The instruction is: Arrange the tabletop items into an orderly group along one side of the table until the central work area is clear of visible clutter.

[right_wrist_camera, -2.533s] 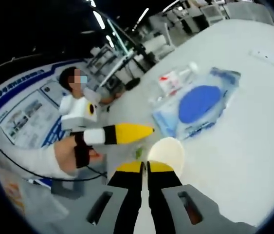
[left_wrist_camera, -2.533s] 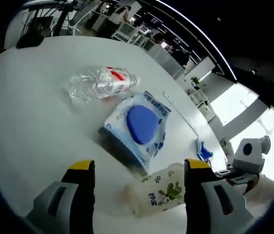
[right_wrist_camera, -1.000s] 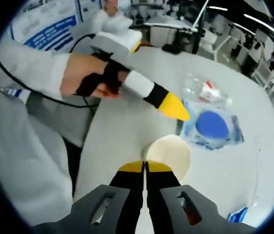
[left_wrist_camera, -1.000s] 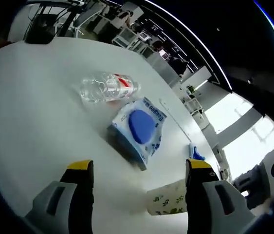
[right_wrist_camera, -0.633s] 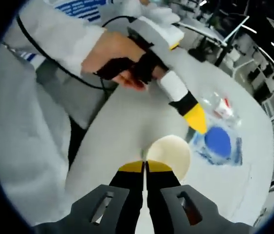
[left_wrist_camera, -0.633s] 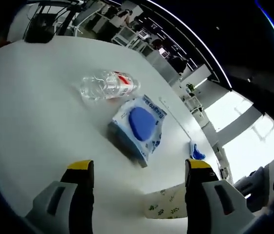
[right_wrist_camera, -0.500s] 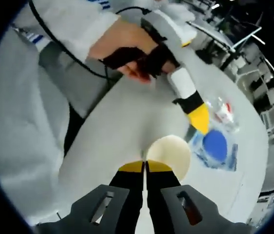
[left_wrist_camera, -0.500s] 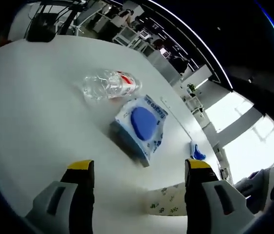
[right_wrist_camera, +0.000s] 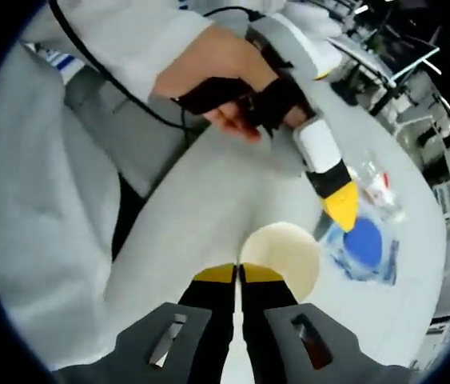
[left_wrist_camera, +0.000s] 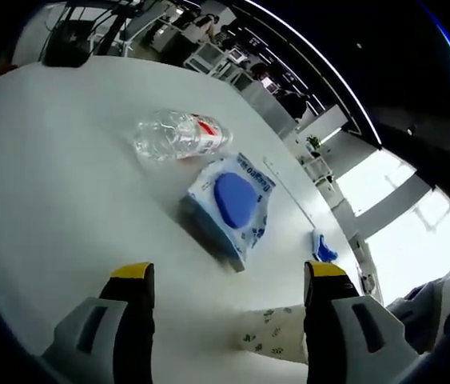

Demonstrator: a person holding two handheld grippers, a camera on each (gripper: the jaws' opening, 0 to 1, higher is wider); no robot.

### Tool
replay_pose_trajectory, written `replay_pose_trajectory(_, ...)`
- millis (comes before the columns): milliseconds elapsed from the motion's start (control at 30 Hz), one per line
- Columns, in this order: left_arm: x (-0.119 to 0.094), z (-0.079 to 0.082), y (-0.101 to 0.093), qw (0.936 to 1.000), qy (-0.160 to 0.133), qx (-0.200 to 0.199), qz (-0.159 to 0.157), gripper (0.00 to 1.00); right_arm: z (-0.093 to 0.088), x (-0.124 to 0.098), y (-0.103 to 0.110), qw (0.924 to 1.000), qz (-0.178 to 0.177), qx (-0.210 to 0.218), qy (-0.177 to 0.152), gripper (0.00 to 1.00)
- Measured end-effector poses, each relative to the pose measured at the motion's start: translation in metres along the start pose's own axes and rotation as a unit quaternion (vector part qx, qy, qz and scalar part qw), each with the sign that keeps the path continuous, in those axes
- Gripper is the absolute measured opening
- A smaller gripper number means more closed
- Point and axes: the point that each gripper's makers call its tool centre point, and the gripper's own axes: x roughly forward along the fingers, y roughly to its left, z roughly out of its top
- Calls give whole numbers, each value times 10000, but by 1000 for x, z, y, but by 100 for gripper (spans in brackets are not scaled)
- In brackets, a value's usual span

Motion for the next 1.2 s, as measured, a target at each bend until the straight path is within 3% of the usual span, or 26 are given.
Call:
replay_pose_trajectory(33,0,0,0,10000,6,-1,2,78,4,2,4,9989,132,392,-210,0)
replay_pose_trajectory(100,0,-1,0,10000,2,-17,-3,78,3,2,4,9964,165,782,-297,0)
replay_pose_trajectory(600,-1,-4,2,9999,14,-117,-20,78,6,6,14,9948,322,844,-460,1)
replay_pose_trajectory(833,-4,-4,4,9998,-36,-216,-19,77,8,7,17,9955,339,745,-482,13)
replay_pose_trajectory(1200,-2,-5,2,9998,-22,-215,-28,77,9,5,17,9958,339,680,-512,20)
